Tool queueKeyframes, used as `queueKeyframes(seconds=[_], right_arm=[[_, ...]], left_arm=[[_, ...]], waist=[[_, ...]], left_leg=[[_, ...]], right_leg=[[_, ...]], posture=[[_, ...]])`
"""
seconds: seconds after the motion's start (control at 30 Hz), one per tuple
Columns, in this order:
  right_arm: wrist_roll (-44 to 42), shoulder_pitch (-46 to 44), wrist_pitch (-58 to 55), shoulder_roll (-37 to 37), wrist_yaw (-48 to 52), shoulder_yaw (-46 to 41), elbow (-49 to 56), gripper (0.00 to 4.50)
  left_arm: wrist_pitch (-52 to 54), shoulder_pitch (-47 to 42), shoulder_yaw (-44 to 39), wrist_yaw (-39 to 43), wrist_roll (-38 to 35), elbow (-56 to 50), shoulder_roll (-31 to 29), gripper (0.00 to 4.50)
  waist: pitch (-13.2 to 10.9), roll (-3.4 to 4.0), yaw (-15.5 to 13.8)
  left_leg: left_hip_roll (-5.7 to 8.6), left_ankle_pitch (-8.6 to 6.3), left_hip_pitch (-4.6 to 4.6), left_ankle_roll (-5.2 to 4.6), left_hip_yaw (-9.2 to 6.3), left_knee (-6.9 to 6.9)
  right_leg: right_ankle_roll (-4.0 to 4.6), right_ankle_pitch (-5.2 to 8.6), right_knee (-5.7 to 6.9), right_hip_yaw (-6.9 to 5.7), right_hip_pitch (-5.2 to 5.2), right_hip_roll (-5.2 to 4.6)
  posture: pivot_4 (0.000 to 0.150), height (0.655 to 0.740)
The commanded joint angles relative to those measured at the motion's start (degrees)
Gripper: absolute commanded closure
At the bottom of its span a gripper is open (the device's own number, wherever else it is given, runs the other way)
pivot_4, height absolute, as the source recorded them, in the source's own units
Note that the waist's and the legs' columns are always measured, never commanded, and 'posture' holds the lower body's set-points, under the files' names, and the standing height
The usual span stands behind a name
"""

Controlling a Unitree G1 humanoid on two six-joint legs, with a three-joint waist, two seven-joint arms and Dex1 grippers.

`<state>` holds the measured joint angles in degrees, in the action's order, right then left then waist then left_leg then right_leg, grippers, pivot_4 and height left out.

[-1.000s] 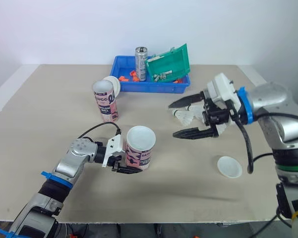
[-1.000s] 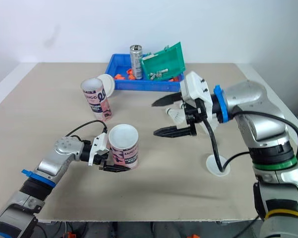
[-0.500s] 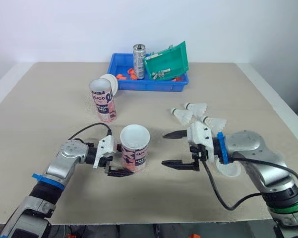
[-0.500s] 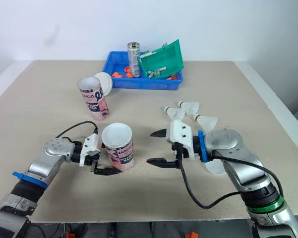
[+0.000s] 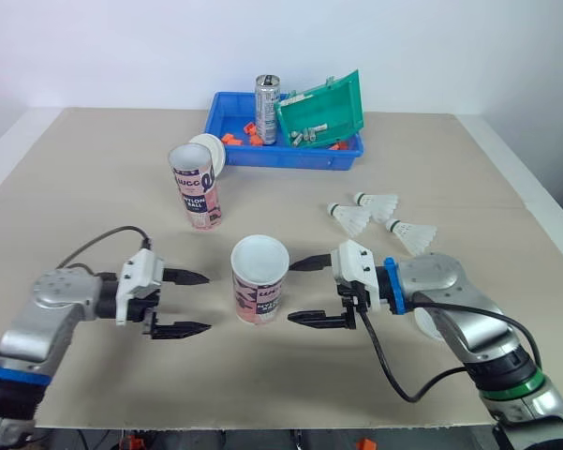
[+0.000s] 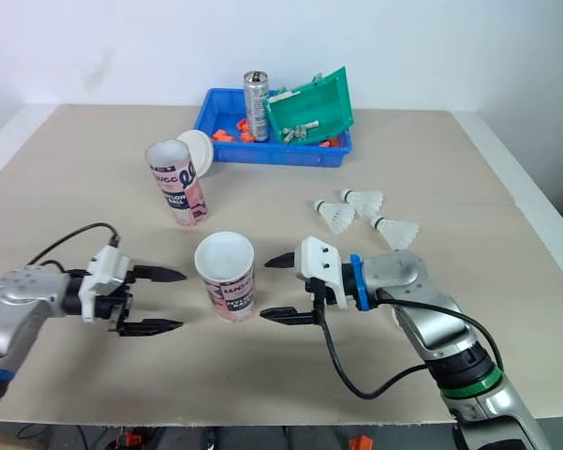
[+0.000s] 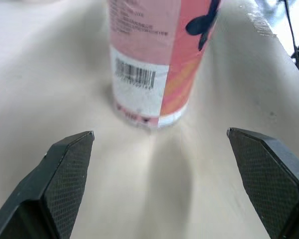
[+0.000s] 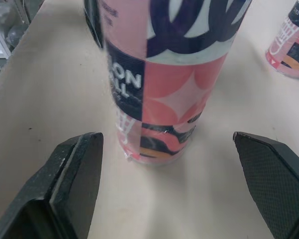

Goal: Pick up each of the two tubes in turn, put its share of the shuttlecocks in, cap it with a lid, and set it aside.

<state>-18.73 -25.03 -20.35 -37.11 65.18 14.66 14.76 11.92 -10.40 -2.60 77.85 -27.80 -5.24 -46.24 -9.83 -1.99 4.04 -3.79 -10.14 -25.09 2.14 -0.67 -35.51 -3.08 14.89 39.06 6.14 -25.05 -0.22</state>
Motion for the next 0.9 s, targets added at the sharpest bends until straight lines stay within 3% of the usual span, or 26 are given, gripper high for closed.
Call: queueKeyframes(seconds=[0.03, 0.2, 0.53, 0.83, 0.9], right_arm=[[-0.9, -1.7, 2.1, 2.0, 1.4, -0.1, -2.0, 0.00], [-2.4, -4.2, 2.3, 6.4, 3.0, 0.1, -7.0, 0.00], [-2.7, -9.6, 1.7, 12.9, 7.6, 3.1, -13.7, 0.00], [-2.2, -12.0, 3.7, 14.3, 10.7, 3.9, -17.0, 0.00], [-2.1, -12.3, 3.6, 14.7, 10.7, 3.8, -17.4, 0.53]], left_arm=[[4.2, 1.4, -6.9, -3.9, -6.4, -6.3, -0.3, 0.03], [10.4, 3.5, -12.1, -8.2, -14.5, -14.9, -0.3, 0.03], [14.5, 9.8, -17.3, -12.5, -17.5, -23.5, -2.6, 0.03], [15.9, 13.5, -19.6, -15.2, -18.4, -27.5, -3.1, 0.03], [16.0, 13.5, -19.6, -15.8, -18.7, -28.0, -3.0, 0.00]], waist=[[-0.1, -0.05, -0.3], [-0.4, -0.06, -0.4], [-0.4, -0.02, -0.3], [-0.4, -0.01, -0.3], [-0.4, -0.02, -0.3]], left_leg=[[0.01, 0.00, 0.00, 0.00, 0.00, -0.04], [-0.01, 0.01, -0.04, 0.01, 0.01, -0.28], [-0.04, 0.02, -0.01, 0.03, -0.04, -0.31], [-0.04, 0.03, 0.00, 0.04, -0.02, -0.33], [-0.04, 0.04, 0.00, 0.06, -0.03, -0.33]], right_leg=[[-0.01, -0.01, 0.00, -0.01, 0.02, -0.02], [-0.03, -0.16, 0.00, -0.04, 0.06, -0.02], [-0.02, -0.24, 0.04, -0.06, 0.07, 0.04], [-0.01, -0.28, 0.04, -0.06, 0.07, 0.04], [-0.01, -0.30, 0.04, -0.06, 0.07, 0.04]], posture=[[0.150, 0.7038], [0.150, 0.7038], [0.150, 0.7038], [0.150, 0.7038], [0.150, 0.7038]])
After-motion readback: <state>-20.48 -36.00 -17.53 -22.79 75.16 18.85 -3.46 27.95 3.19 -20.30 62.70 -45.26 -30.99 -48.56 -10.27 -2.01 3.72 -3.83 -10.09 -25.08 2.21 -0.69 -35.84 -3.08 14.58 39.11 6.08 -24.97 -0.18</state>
